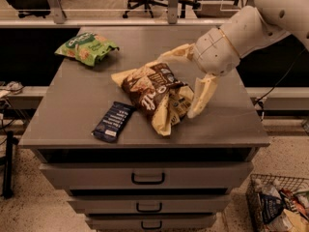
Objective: Move brown chip bag near rxbar blueberry
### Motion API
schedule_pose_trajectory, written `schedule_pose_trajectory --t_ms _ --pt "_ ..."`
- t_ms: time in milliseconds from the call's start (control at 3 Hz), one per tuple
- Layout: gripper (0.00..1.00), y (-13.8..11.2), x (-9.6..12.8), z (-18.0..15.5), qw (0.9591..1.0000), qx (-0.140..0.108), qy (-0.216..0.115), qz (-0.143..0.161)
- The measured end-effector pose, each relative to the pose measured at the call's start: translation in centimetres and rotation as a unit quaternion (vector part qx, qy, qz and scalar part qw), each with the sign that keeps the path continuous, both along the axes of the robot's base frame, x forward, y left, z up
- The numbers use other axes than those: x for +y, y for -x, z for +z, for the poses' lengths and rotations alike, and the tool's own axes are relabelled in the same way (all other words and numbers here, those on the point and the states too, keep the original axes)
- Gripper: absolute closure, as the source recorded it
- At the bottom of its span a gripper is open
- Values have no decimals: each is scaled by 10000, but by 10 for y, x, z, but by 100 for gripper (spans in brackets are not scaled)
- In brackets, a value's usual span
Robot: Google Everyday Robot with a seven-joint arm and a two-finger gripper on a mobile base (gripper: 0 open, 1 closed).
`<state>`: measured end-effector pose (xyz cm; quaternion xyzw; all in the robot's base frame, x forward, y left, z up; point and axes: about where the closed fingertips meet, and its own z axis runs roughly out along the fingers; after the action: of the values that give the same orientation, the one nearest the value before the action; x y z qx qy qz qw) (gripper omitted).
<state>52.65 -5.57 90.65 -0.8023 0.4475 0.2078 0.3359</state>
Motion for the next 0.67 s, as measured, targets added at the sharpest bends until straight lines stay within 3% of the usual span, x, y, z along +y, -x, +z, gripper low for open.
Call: schedule_pose_trajectory --t_ms 333,667 --pt "0 -14 -28 11 9992 -51 100 -392" --pt "0 -36 -82 33 9932 -107 36 -1155"
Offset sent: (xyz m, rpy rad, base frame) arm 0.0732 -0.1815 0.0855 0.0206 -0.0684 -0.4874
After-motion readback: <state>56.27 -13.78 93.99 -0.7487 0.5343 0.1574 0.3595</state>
